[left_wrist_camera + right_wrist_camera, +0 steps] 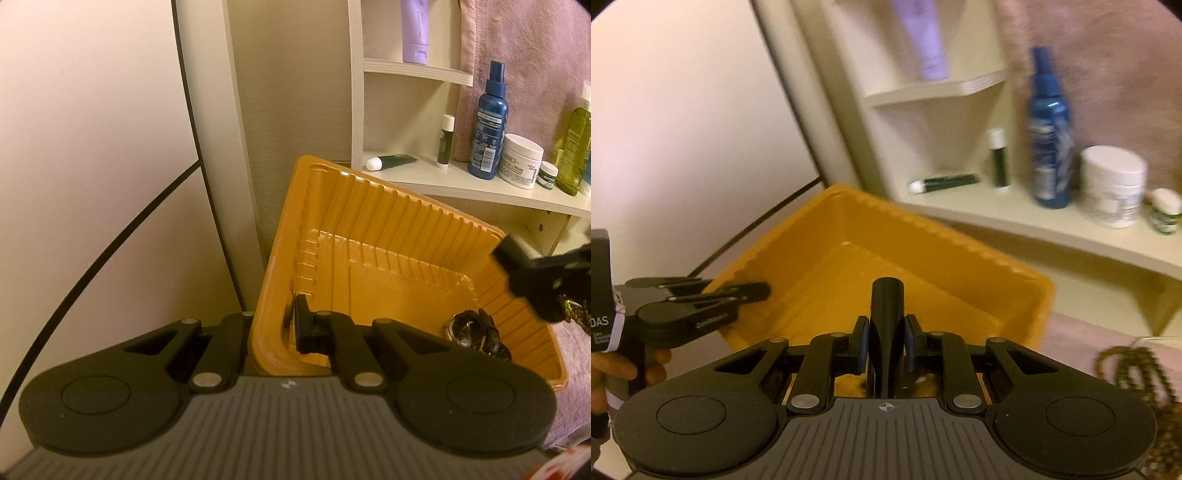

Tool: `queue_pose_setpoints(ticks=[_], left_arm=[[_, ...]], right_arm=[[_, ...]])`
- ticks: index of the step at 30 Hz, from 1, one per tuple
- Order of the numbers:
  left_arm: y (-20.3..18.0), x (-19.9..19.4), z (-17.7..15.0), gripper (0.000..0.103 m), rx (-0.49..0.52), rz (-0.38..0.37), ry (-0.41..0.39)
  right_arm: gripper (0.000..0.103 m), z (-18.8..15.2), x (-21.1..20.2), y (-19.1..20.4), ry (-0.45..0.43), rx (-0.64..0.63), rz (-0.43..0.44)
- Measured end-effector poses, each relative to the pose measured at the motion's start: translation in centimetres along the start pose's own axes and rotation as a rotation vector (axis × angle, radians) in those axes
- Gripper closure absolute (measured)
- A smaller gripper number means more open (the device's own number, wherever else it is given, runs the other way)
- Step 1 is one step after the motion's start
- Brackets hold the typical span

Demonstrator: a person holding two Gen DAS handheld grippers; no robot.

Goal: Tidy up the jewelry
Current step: 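Carry the black pendant into the orange tray and open the right tool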

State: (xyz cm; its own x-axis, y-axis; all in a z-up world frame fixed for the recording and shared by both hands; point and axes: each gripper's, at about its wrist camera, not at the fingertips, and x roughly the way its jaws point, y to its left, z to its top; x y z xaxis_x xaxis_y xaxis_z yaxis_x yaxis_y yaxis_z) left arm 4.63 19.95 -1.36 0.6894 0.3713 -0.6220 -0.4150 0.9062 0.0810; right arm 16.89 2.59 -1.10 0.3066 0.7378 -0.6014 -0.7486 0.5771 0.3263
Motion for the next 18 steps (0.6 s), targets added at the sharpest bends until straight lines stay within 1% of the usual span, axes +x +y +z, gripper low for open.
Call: queue_pose_setpoints(ticks=[3, 8, 14, 15, 18], left_arm=[[0.1, 0.0, 0.0, 0.096, -0.003, -0.001, 0.003], [0.1, 0.1, 0.0, 0.096, -0.007, -0.002, 0.004], [0.1, 0.1, 0.0, 0.096, -0.006, -0.003, 0.003], [0.1, 0.1, -0.1, 0.096, -0.006, -0.003, 0.004], [0.1, 0.2, -0.1, 0.096, -0.011, -0.003, 0.008]], right_arm=[[0.083, -0.3, 1.6, 1.0, 0.029, -0.008, 0.015], [0.083, -0.9, 3.9, 1.6, 0.069, -0.017, 0.027], [0.083, -2.0, 6.2, 2.1, 0.115, -0.047, 0.009], [0.083, -2.3, 6.3, 2.1, 0.12, -0.05, 0.007], [0.083, -2.4, 6.4, 2.0, 0.099, -0.04, 0.006]])
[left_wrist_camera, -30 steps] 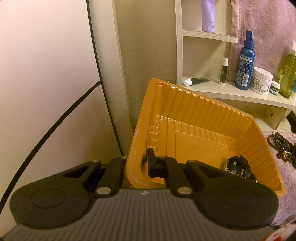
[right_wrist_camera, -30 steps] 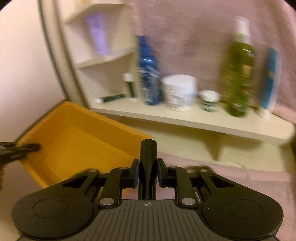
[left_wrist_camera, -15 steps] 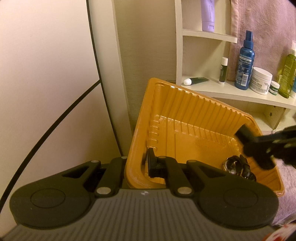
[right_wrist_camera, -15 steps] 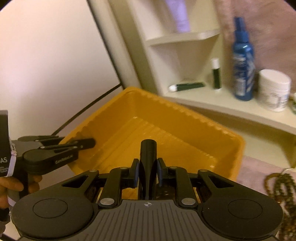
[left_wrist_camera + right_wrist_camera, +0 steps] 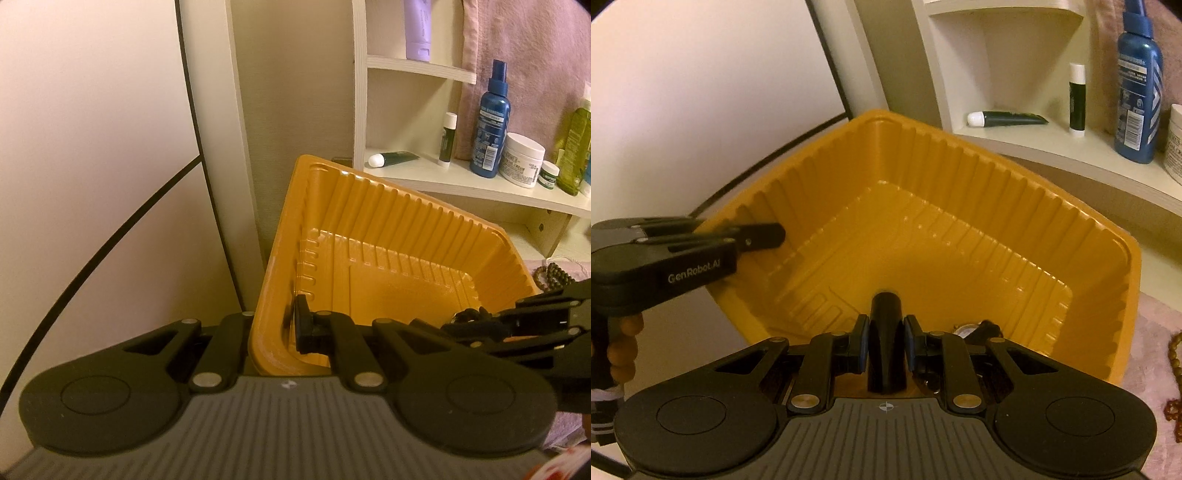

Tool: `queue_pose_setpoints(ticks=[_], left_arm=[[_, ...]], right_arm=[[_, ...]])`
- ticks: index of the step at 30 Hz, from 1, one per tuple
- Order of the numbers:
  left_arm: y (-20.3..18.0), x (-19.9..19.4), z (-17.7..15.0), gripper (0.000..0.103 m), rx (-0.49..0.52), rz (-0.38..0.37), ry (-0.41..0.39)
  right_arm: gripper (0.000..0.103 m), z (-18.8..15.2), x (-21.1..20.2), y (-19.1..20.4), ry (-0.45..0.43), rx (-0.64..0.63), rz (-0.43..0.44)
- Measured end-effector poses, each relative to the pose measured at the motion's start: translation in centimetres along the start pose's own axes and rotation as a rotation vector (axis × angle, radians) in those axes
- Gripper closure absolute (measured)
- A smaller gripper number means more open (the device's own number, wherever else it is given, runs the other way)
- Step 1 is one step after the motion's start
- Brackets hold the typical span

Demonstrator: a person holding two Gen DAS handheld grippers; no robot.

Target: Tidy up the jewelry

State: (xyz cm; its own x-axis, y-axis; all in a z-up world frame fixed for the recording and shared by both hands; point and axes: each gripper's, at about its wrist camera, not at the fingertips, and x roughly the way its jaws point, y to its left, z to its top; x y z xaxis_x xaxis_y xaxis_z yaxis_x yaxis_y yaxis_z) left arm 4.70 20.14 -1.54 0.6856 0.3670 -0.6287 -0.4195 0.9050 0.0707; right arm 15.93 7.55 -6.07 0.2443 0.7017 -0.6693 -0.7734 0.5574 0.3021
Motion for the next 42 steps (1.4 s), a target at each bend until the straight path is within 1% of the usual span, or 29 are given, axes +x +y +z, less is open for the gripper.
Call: queue_pose_setpoints(ticks=[2, 5, 8, 11, 16, 21, 27, 31, 35, 42], left_arm=[[-0.1, 0.1, 0.0, 0.096, 0.0, 0.001, 0.003], [-0.2, 0.3, 0.0, 0.096, -0.003, 0.002, 0.003], [-0.3, 0.4, 0.0, 0.096, -0.006, 0.003, 0.002], [-0.3, 0.4, 0.1, 0.096, -0.005, 0.002, 0.003], [-0.3, 0.4, 0.1, 0.096, -0.005, 0.003, 0.002], [-0.3, 0.4, 0.0, 0.096, -0.005, 0.006, 0.001], [-0.3, 0.3, 0.1, 0.096, 0.0, 0.009, -0.001], [-0.4, 0.2, 0.1, 0.096, 0.003, 0.012, -0.005], [-0.5, 0.1, 0.0, 0.096, 0.004, 0.016, -0.008], [-0.4, 0.0, 0.0, 0.096, 0.007, 0.016, -0.009]], right_arm=[[0.083, 0.1, -0.3, -0.1, -0.007, 0.006, 0.0], [0.081, 0.3, -1.6, -0.7, -0.041, 0.034, 0.005], [0.078, 0.3, -3.6, -1.9, -0.078, 0.067, -0.006], [0.075, 0.1, -5.9, -3.7, -0.107, 0.099, -0.034], [0.073, -1.1, -10.0, -7.7, -0.13, 0.18, -0.113], [0.073, -4.5, -14.4, -10.8, -0.131, 0.257, -0.207], [0.072, -8.3, -17.8, -13.5, -0.105, 0.323, -0.328], [0.072, -9.9, -19.3, -14.9, -0.106, 0.357, -0.383], [0.071, -10.5, -20.2, -15.7, -0.111, 0.374, -0.414], [0.071, -10.2, -19.9, -15.4, -0.113, 0.338, -0.41]])
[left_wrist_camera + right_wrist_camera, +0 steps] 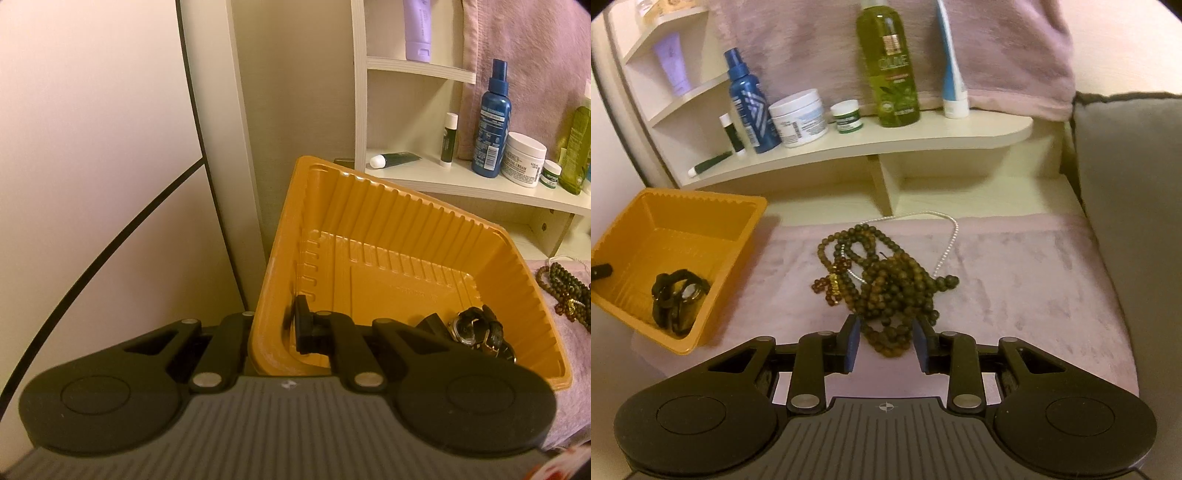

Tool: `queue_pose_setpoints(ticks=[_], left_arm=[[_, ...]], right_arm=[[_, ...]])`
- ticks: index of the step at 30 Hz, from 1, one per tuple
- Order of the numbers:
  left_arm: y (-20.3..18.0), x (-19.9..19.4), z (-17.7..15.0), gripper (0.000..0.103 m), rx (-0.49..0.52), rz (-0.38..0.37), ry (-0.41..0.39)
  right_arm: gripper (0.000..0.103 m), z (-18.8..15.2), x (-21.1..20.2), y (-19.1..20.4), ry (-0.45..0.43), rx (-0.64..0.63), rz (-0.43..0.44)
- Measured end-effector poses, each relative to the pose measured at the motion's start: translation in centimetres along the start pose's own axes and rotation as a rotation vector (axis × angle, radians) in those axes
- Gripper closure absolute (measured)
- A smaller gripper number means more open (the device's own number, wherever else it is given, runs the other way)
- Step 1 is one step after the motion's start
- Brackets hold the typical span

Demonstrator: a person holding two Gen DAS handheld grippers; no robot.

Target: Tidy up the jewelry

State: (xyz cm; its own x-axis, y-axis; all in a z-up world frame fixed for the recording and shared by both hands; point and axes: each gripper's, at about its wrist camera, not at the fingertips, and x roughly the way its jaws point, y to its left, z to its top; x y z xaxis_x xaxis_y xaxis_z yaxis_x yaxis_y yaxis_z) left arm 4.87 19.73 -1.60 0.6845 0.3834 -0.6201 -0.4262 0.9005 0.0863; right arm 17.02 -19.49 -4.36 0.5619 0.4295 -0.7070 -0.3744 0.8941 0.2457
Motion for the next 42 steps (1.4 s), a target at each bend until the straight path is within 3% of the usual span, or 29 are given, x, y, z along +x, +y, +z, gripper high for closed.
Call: queue_pose_setpoints(ticks=[18, 31, 35, 42], left_arm=[[0.2, 0.1, 0.0, 0.096, -0.002, -0.006, 0.001], [0.1, 0.1, 0.1, 0.096, 0.011, -0.013, -0.008], [0.1, 0.1, 0.0, 0.096, 0.01, -0.013, -0.008], [0.2, 0.1, 0.0, 0.096, 0.009, -0.013, -0.009]], right_arm=[[0.071, 1.7, 5.1, 3.4, 0.0, -0.128, 0.072], [0.071, 2.7, 10.4, 4.7, 0.019, -0.177, 0.031], [0.093, 2.5, 10.3, 5.2, 0.004, -0.243, 0.008], [0.093, 2.6, 7.7, 4.5, -0.039, -0.192, 0.053]])
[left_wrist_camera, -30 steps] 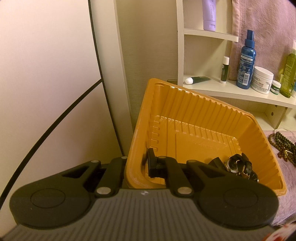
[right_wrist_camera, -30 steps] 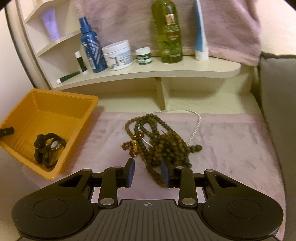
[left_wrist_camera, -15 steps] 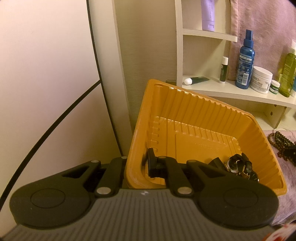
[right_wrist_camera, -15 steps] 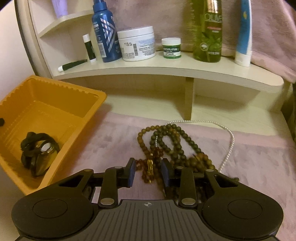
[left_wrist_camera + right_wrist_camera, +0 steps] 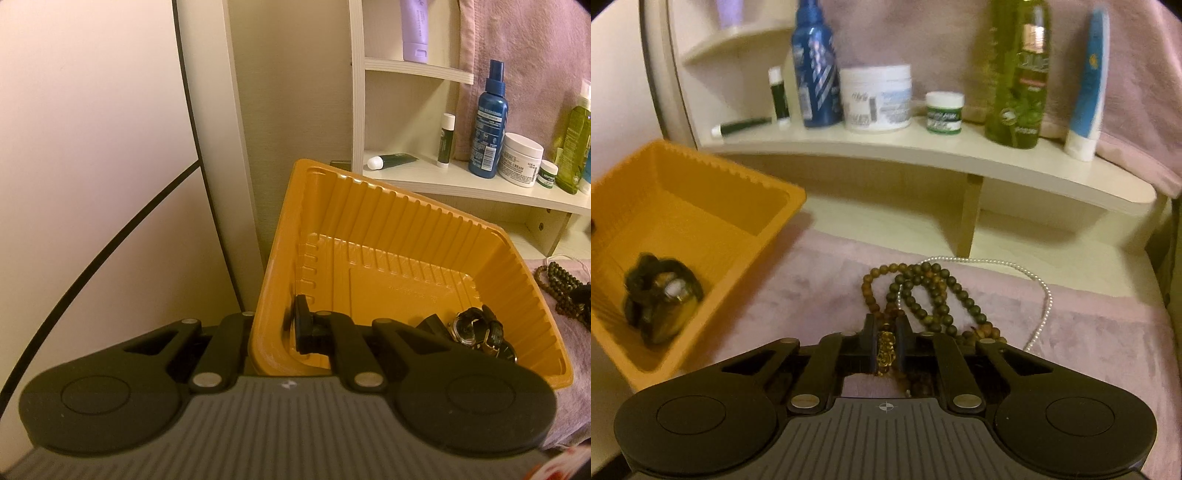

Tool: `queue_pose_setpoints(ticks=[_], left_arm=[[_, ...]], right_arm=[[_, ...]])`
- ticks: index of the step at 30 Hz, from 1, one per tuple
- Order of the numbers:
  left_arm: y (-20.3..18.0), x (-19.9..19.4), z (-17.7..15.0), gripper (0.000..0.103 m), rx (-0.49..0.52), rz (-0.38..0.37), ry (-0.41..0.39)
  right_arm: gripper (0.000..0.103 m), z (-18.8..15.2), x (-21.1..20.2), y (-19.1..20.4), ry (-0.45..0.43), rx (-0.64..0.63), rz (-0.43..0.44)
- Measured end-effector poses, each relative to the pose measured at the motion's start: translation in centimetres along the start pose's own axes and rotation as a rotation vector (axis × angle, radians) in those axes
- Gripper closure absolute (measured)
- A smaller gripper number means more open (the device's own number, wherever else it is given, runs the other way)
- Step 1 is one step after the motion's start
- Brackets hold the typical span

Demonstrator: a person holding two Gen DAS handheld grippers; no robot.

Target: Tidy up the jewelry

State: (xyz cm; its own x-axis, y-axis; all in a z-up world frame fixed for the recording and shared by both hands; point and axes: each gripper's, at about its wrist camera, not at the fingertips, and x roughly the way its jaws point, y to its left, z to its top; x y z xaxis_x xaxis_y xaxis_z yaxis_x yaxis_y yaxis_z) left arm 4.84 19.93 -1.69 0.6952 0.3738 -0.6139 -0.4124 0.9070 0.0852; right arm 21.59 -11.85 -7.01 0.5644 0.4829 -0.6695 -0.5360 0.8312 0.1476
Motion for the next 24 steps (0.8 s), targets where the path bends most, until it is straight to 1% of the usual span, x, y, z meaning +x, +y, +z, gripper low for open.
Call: queue_pose_setpoints(ticks=[7, 13, 18, 21, 24], left_arm=[[0.0, 0.0, 0.0, 0.096, -0.001, 0.0, -0.002], [0.0, -0.1, -0.1, 0.096, -0.002, -0.002, -0.005], [0.0, -0.1, -0.1, 0.096, -0.003, -0.004, -0.006], [0.0, -0.1, -0.1, 0.096, -0.005, -0.004, -0.006], [0.0, -0.1, -0.1, 0.096, -0.004, -0.004, -0.006]], right_arm=[[0.093, 1.9, -4.0, -0.5, -0.083, 0.099, 0.082], [0.093, 3.6, -6.1, 0.9, -0.146, 0.103, 0.153], [0.093, 5.0, -6.2, 3.1, -0.174, 0.098, 0.248], [0.093, 5.5, -5.3, 4.5, -0.169, 0.099, 0.305], [0.093, 5.8, -4.0, 5.9, -0.159, 0.094, 0.344]])
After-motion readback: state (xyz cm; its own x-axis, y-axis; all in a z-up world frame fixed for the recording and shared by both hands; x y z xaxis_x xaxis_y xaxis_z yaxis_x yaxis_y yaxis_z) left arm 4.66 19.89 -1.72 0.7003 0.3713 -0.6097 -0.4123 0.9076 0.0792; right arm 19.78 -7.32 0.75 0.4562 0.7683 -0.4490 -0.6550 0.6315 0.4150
